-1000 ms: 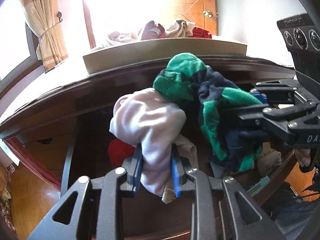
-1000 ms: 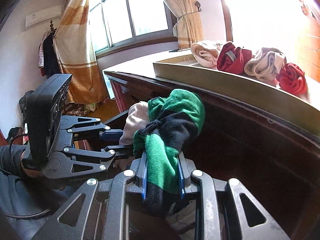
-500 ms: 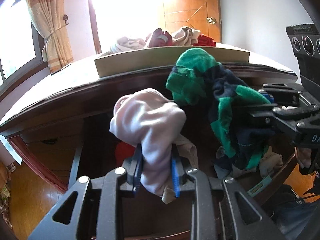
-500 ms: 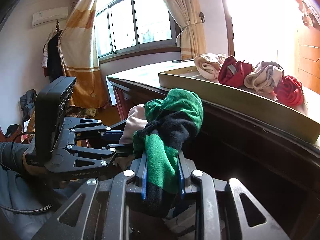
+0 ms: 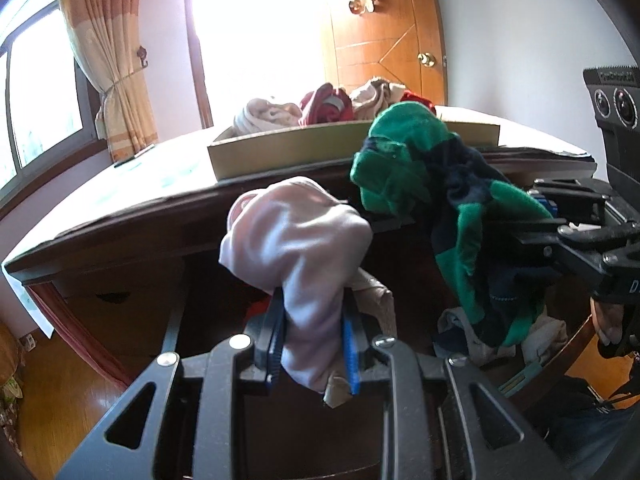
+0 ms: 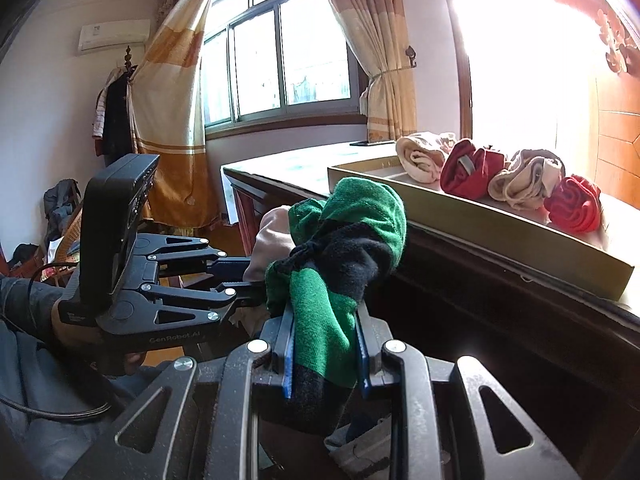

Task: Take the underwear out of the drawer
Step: 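Lift the pink underwear and green-black sock up out of the drawer with both tools, then carry both held garments over the cardboard tray with both tools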

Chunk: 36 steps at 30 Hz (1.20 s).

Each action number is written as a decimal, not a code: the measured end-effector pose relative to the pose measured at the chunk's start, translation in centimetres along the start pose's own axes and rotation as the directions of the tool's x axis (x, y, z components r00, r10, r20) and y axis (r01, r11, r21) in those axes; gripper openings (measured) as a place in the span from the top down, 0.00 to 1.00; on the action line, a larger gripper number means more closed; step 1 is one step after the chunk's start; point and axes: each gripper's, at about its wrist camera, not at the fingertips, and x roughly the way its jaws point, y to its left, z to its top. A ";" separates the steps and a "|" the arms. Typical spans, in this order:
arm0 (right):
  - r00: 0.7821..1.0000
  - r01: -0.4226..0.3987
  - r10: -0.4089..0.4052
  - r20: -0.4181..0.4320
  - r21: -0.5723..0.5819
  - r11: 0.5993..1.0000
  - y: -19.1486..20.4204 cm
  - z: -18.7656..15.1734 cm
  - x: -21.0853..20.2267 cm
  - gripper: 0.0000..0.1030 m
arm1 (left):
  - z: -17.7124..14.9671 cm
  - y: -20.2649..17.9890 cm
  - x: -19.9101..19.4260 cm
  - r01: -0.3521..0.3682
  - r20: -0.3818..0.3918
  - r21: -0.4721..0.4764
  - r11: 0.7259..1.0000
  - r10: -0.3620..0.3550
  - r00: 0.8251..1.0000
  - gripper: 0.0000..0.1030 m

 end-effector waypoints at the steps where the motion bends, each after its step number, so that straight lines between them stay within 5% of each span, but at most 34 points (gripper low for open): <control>1: 1.000 0.000 0.000 0.007 -0.001 1.000 0.0 0.0 -0.1 0.76 | 0.1 0.0 -0.1 0.000 0.005 0.002 1.000 0.000 1.000 0.77; 36: 0.980 -0.011 0.001 0.201 0.045 0.999 -0.6 0.2 -3.5 0.76 | 1.4 -0.5 -3.2 -0.034 0.185 0.025 0.999 0.029 0.982 0.77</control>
